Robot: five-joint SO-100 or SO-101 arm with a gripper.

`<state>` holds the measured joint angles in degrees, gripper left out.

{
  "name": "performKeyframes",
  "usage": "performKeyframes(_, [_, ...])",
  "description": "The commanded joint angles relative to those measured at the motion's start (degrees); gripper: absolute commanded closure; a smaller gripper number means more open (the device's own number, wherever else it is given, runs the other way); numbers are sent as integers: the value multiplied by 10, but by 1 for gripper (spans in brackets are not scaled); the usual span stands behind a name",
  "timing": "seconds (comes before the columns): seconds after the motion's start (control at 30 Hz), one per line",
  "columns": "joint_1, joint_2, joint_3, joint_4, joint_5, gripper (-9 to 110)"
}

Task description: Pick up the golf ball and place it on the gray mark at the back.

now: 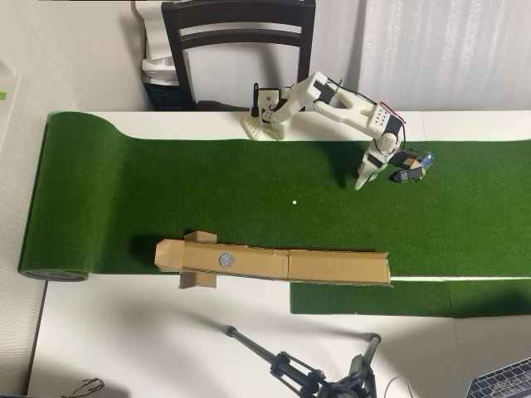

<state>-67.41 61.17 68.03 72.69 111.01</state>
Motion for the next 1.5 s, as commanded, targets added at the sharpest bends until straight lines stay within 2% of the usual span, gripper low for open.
performKeyframes(0.0, [4,9,-69,-2,-3,46])
performKeyframes(0.57, [4,-1,-85,39,-4,46])
performKeyframes(1.47, [-4,-2,-85,40,-4,46])
